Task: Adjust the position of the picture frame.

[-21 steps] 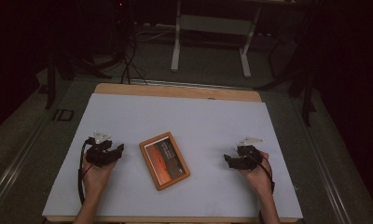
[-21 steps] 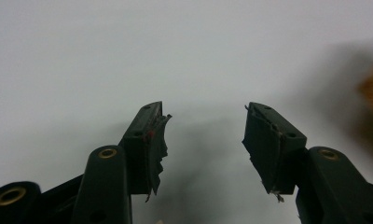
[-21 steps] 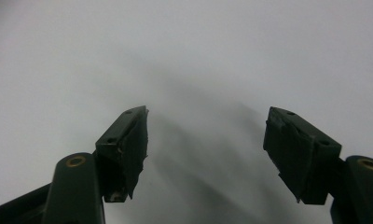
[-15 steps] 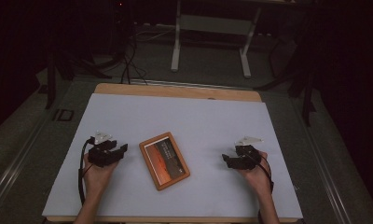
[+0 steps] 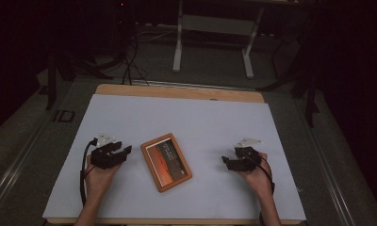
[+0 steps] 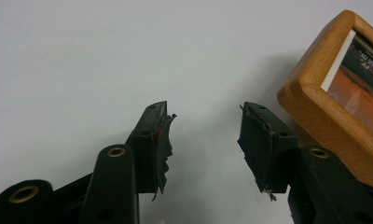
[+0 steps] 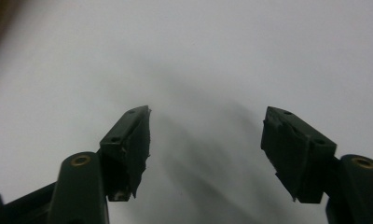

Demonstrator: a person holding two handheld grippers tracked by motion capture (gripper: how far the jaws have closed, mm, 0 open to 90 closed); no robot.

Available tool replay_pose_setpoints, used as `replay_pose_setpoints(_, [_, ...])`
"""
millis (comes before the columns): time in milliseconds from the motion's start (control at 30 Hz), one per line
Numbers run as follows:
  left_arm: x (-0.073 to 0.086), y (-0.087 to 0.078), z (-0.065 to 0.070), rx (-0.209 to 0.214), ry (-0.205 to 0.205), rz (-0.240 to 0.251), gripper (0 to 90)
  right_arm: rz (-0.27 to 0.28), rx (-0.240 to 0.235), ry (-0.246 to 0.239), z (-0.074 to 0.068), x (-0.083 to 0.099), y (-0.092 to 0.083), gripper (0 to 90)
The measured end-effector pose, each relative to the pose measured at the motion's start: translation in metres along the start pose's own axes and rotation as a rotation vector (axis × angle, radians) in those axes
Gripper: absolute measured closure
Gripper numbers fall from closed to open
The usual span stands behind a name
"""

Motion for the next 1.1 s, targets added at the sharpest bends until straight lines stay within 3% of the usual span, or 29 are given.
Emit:
replay_pose_setpoints(233, [0.002,0.000,0.005,0.011,0.030,-0.011,53.1,0.009,-0.003,-0.003,-0.002,-0.003,-0.001,34.6])
replay_pose_setpoints(467, [0.002,-0.003,0.016,0.070,0.028,-0.030,54.9,0.021,-0.015,-0.017,-0.008,-0.009,0.000,36.9])
replay_pose_setpoints(667, [0.001,-0.006,0.027,0.129,0.026,-0.034,56.0,0.023,-0.069,-0.067,-0.023,-0.016,0.003,54.5])
replay_pose_setpoints(833, [0.002,-0.009,0.034,0.164,0.031,-0.042,57.6,0.032,-0.087,-0.096,-0.032,-0.022,0.004,62.0])
replay_pose_setpoints(1100, [0.008,-0.004,0.040,0.174,0.056,-0.077,71.3,0.055,-0.131,-0.169,-0.059,-0.035,0.012,86.7])
Point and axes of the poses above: each handheld gripper's, and its own axes: y roughly forward along the jaws, x roughly out of its underside, z roughly to its right, the point moved 8 cm from there along y, roughly forward along the jaws, and after that the axes turned 15 degrees about -y, right-handed, at the moved point
